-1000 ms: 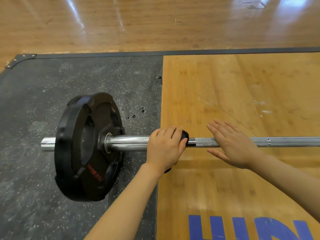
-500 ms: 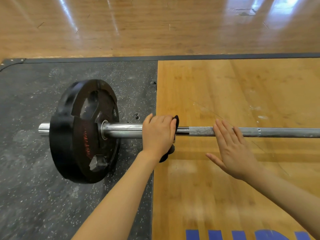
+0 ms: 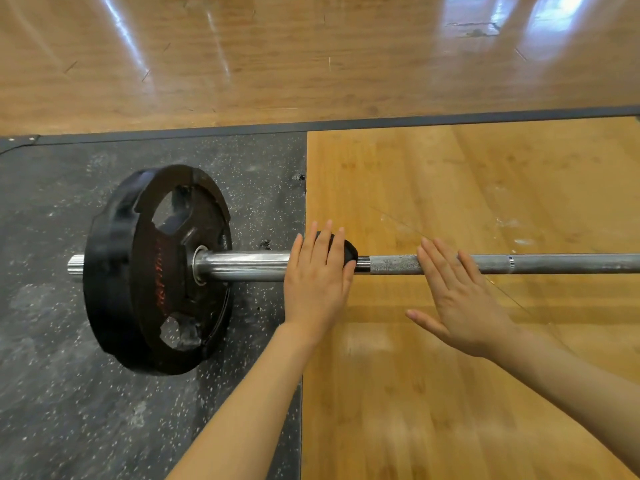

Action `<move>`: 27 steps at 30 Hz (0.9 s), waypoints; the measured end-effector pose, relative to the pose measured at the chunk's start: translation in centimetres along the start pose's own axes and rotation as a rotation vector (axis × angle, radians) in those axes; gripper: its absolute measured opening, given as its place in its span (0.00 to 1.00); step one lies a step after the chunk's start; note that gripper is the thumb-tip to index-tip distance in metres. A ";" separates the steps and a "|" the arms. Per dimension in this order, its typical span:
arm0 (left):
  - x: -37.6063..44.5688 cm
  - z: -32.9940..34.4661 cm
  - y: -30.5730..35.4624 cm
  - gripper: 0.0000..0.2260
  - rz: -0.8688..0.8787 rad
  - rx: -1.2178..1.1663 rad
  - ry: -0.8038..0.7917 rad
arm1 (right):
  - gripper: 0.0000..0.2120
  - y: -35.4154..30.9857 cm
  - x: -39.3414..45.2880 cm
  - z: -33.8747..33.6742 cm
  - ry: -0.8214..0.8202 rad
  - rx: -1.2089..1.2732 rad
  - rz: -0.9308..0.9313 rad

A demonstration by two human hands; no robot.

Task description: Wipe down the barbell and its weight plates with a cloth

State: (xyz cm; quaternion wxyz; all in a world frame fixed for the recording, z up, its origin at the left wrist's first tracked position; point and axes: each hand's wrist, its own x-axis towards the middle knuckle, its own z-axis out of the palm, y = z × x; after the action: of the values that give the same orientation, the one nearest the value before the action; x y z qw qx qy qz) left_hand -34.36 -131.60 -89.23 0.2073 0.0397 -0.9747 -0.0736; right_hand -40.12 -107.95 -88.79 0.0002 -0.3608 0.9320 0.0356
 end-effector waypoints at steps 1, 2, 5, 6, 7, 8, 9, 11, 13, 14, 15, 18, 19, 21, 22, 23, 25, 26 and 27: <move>0.5 0.0 -0.1 0.22 0.002 -0.001 -0.001 | 0.43 0.1 0.2 -0.1 0.001 0.004 0.001; 0.7 0.0 -0.1 0.22 0.005 0.000 -0.001 | 0.43 0.1 0.4 -0.1 0.001 0.006 0.000; -0.6 0.7 -0.4 0.24 0.012 0.026 0.008 | 0.44 0.4 0.9 -0.3 -0.002 0.013 -0.002; -1.5 1.0 -0.4 0.26 0.020 0.051 0.010 | 0.44 0.5 1.1 -0.2 -0.004 0.022 -0.004; -2.5 1.3 -0.4 0.27 0.027 0.073 0.010 | 0.44 0.7 1.3 -0.2 -0.007 0.031 -0.006; -3.3 1.6 -0.4 0.29 0.029 0.084 0.010 | 0.44 0.9 1.5 -0.2 -0.010 0.033 -0.006; -3.9 1.8 -0.3 0.30 0.027 0.086 0.010 | 0.44 1.0 1.7 -0.1 -0.014 0.033 -0.007; -3.7 1.8 -0.3 0.31 0.015 0.084 0.011 | 0.44 1.2 2.2 -0.1 -0.016 0.042 -0.006; -2.5 1.5 -0.3 0.30 0.008 0.081 -0.001 | 0.45 1.4 2.6 0.0 -0.018 0.055 -0.003; -1.5 1.2 -0.3 0.29 0.005 0.073 -0.011 | 0.45 1.5 2.9 0.0 -0.019 0.054 -0.002; -0.4 1.0 -0.4 0.29 -0.003 0.059 -0.026 | 0.46 1.7 3.1 0.1 -0.021 0.052 -0.003; 2.8 0.4 -0.9 0.28 -0.022 0.021 -0.086 | 0.46 2.2 3.9 0.2 -0.021 0.063 -0.009; 3.7 0.3 -1.1 0.27 -0.011 0.019 -0.100 | 0.47 2.4 4.1 0.2 -0.021 0.069 -0.010; 4.8 0.3 -1.6 0.27 0.027 0.033 -0.118 | 0.47 2.7 4.7 0.2 -0.022 0.078 -0.008; 5.0 0.4 -1.8 0.28 0.042 0.038 -0.122 | 0.47 2.8 5.0 0.1 -0.025 0.077 -0.007; 5.0 0.6 -2.1 0.28 0.054 0.040 -0.121 | 0.47 3.0 5.3 0.0 -0.028 0.076 -0.006; 4.8 1.1 -2.6 0.29 0.079 0.052 -0.112 | 0.48 3.3 6.0 -0.1 -0.039 0.085 -0.002; 4.6 1.3 -2.8 0.29 0.091 0.062 -0.106 | 0.48 3.4 6.4 -0.2 -0.044 0.093 0.001; 4.4 1.5 -2.9 0.29 0.101 0.068 -0.102 | 0.49 3.5 6.7 -0.3 -0.049 0.098 0.006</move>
State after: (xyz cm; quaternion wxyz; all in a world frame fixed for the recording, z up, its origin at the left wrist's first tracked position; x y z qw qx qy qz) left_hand -38.86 -134.79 -89.33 0.1592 -0.0062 -0.9867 -0.0317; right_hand -47.43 -109.86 -88.42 0.0404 -0.3566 0.9334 -0.0013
